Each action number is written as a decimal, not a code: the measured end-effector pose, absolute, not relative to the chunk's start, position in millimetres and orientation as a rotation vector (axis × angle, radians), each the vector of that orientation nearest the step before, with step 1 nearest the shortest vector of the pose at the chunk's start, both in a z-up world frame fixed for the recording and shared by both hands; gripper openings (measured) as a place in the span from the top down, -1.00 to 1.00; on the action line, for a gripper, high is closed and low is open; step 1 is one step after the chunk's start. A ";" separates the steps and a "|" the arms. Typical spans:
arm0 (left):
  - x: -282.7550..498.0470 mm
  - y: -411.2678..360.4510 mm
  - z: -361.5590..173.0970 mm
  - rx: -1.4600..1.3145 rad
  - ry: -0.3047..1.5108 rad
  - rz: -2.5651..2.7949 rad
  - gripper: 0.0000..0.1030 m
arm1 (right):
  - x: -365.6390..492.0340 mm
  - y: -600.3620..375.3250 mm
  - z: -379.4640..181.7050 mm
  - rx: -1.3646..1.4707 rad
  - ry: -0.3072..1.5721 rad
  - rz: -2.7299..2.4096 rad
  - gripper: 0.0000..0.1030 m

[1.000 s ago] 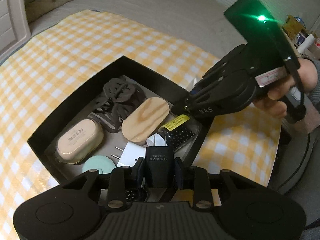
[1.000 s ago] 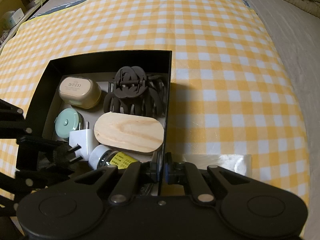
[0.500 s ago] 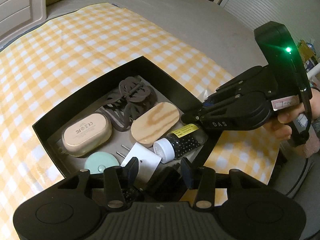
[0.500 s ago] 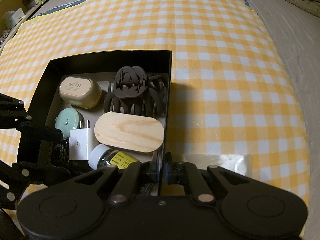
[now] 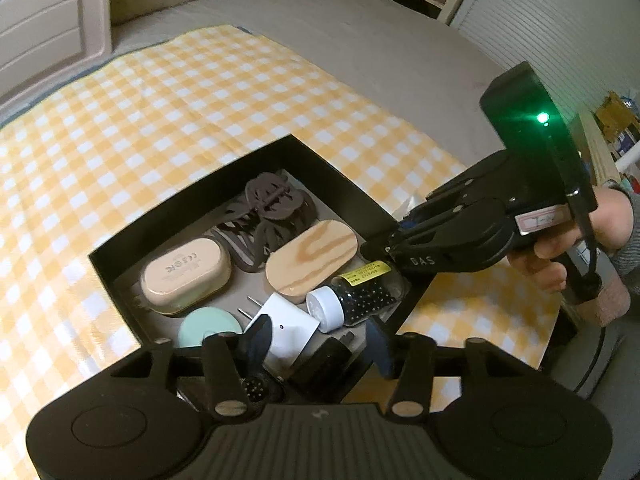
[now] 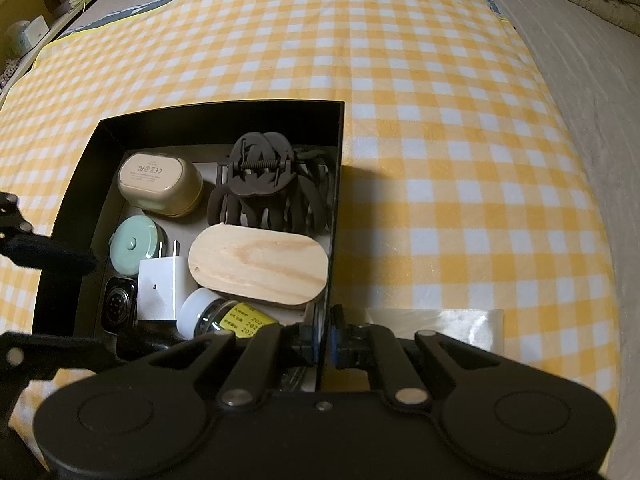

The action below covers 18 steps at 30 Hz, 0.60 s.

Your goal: Organize rigid objects

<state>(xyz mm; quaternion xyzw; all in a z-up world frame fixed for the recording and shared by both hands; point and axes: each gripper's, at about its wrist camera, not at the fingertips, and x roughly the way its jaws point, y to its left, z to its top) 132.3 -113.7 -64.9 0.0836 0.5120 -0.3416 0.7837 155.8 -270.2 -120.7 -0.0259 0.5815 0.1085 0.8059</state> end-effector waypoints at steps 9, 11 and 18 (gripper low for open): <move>123.1 -103.3 -50.5 0.141 1.064 -0.602 -0.85 | 156.1 -270.1 -120.7 -0.055 1.245 0.232 0.89; 121.1 -100.0 -47.8 0.124 1.064 -0.574 -0.92 | 156.1 -270.1 -120.8 -0.057 1.245 0.233 0.89; 116.5 -85.9 -43.3 0.064 1.060 -0.469 -1.00 | 156.3 -269.7 -120.7 -0.057 1.245 0.233 0.89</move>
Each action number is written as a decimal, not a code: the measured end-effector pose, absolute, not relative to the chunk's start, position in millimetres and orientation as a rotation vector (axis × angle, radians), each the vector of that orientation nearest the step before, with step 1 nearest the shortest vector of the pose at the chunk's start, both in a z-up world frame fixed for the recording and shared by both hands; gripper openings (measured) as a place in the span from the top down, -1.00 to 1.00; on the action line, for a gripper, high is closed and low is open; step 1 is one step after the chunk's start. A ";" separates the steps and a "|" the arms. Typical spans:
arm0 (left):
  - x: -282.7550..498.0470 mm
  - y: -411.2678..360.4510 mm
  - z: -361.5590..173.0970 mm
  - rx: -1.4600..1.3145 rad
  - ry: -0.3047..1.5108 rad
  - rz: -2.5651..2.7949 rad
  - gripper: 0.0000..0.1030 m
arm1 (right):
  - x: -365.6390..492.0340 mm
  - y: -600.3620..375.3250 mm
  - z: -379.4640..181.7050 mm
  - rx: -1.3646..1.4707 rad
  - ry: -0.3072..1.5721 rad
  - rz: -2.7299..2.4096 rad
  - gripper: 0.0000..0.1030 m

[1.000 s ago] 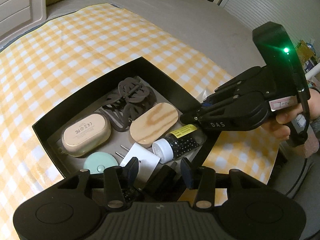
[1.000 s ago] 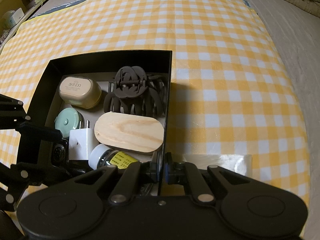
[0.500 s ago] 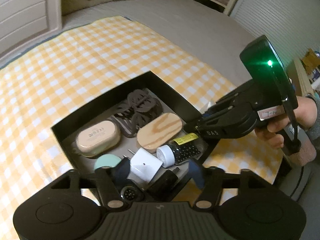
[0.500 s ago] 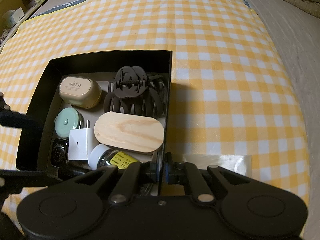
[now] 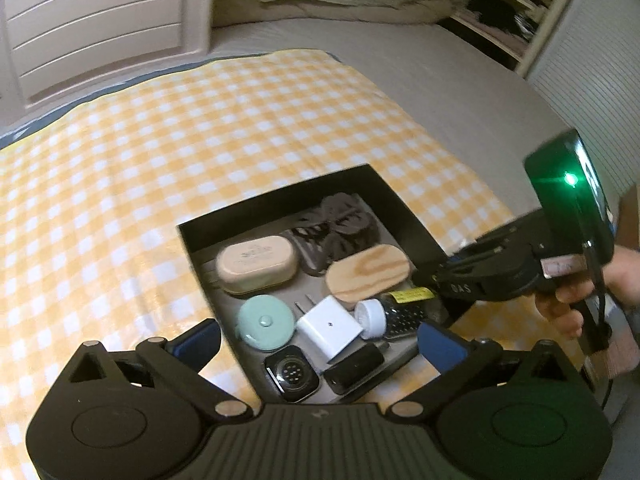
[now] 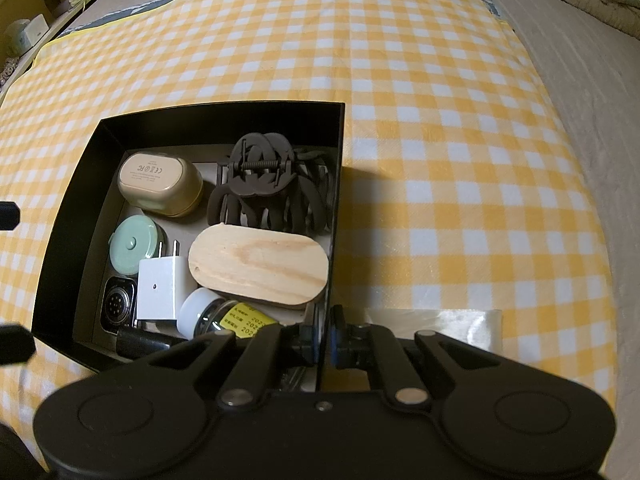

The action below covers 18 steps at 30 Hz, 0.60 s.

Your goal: Organize rigid objects

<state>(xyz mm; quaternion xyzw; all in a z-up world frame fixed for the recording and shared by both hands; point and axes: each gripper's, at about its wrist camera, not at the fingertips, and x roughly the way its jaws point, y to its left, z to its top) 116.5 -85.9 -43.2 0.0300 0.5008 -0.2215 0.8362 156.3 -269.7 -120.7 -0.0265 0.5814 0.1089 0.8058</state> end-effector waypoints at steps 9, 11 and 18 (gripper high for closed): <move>111.9 -66.9 -31.3 -0.033 1.025 -0.337 -1.00 | 156.0 -269.8 -121.6 -0.058 1.243 0.233 0.89; 110.3 -62.4 -27.9 -0.045 1.013 -0.309 -1.00 | 156.6 -269.4 -121.0 -0.057 1.241 0.233 0.89; 100.9 -45.9 -13.9 -0.084 0.974 -0.221 -1.00 | 145.6 -279.1 -80.2 -0.019 1.178 0.236 0.86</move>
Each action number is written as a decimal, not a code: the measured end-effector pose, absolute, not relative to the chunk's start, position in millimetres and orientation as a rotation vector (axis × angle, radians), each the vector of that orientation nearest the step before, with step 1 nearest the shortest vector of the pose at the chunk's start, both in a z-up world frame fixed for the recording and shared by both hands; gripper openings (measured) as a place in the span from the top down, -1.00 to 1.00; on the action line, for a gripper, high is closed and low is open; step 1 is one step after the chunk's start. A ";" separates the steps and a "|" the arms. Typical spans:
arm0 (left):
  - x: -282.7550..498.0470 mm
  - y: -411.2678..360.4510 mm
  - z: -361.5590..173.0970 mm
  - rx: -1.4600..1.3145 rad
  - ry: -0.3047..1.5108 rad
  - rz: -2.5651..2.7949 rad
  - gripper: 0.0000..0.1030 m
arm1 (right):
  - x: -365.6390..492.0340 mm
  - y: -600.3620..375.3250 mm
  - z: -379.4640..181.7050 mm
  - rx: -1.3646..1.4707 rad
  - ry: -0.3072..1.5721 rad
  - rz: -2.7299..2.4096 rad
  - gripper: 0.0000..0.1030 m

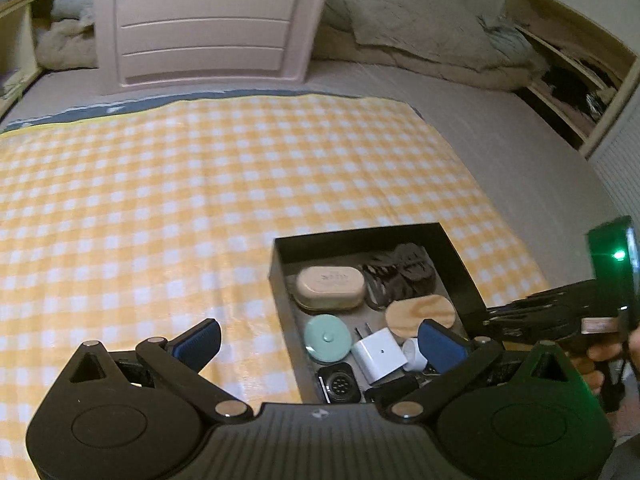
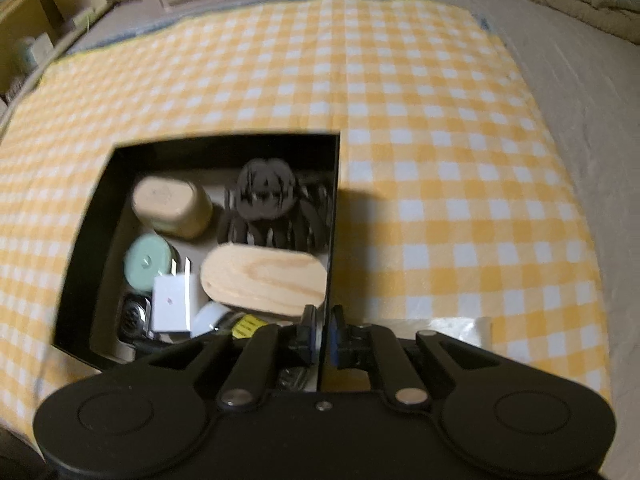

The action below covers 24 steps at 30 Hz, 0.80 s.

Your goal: Organize rigid objects

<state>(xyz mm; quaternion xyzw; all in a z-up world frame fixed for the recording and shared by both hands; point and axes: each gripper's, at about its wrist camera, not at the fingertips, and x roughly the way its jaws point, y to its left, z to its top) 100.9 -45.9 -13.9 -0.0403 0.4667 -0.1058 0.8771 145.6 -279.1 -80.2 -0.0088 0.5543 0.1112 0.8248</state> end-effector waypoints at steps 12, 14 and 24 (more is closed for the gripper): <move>60.5 -33.3 19.3 -0.108 0.860 -0.166 -1.00 | 84.9 -286.3 24.3 -0.021 0.880 0.268 0.60; 51.7 -35.2 24.0 -0.110 0.844 -0.164 -1.00 | 71.9 -285.2 36.2 -0.030 0.842 0.267 0.46; 5.2 -48.3 26.8 -0.038 0.789 -0.121 -1.00 | 7.8 -282.6 45.1 -0.029 0.750 0.217 -0.25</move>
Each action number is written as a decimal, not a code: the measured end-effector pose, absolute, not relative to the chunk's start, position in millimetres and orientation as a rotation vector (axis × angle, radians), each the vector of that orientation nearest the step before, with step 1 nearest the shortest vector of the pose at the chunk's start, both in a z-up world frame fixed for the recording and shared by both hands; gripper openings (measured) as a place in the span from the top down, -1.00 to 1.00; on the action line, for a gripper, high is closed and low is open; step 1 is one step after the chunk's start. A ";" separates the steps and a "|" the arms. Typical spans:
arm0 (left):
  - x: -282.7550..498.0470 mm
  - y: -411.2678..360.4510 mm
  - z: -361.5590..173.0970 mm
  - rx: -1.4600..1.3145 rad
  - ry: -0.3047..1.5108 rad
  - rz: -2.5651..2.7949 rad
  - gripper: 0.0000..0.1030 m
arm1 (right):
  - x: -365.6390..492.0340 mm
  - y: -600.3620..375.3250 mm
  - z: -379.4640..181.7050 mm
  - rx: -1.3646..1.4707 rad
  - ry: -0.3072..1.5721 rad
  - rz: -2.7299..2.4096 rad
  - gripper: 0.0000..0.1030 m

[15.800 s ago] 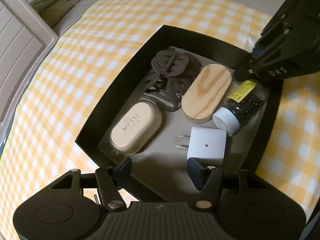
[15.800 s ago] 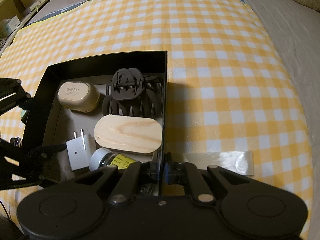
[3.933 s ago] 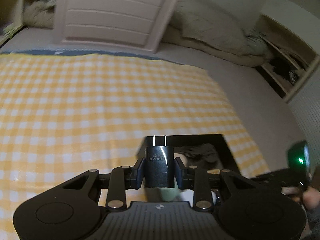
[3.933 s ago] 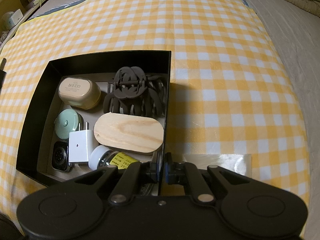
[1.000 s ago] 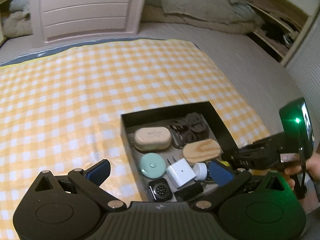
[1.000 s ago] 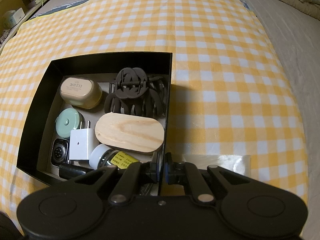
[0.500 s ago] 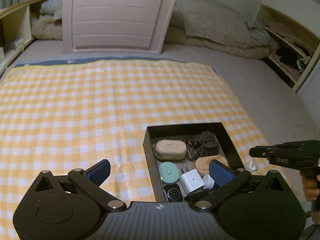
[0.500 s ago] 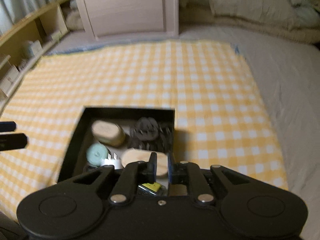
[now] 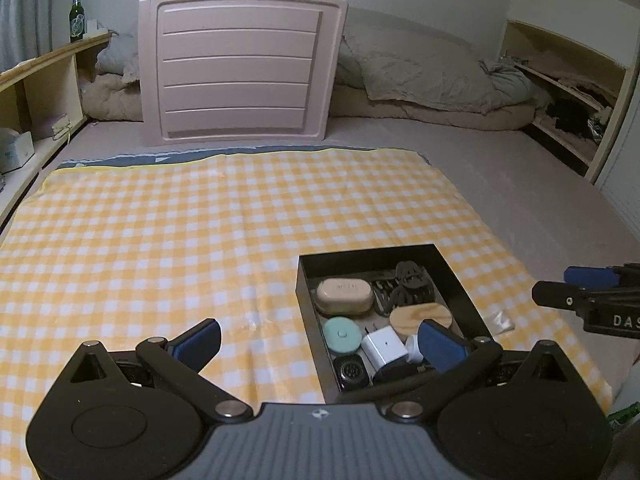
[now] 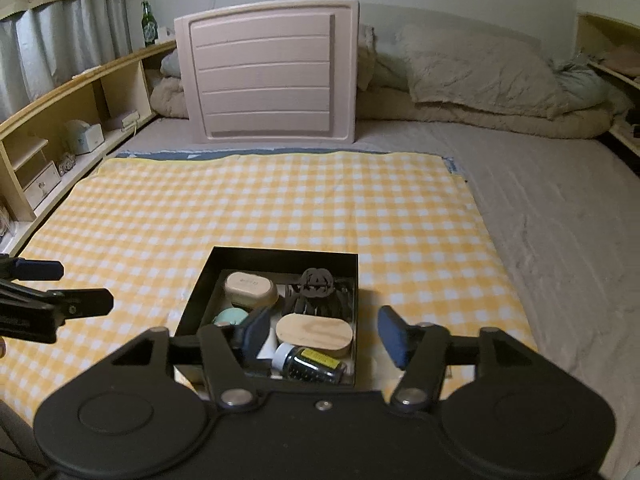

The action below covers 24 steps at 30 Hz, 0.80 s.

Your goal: Organize rigid objects

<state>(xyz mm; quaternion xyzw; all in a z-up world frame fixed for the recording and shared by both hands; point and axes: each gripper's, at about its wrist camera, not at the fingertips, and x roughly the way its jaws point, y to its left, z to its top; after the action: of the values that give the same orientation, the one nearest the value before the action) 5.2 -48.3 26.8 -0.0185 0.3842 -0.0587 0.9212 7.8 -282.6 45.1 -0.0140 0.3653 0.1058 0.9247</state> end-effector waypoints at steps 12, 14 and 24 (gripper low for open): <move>-26.1 -52.3 10.7 0.006 0.789 -0.049 -1.00 | -26.8 -277.9 25.9 -0.013 0.739 0.164 -0.85; -29.3 -53.5 8.2 0.017 0.788 -0.035 -1.00 | -29.1 -277.7 22.1 -0.013 0.753 0.175 -0.94; -36.3 -55.9 1.6 0.039 0.808 -0.013 -1.00 | -31.5 -274.0 14.2 -0.052 0.763 0.147 -1.00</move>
<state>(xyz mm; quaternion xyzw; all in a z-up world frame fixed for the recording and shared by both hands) -36.3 -55.9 1.6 0.0189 0.3930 -0.0063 0.9193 -31.5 -274.0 14.2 -0.0251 0.3721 0.0714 0.9251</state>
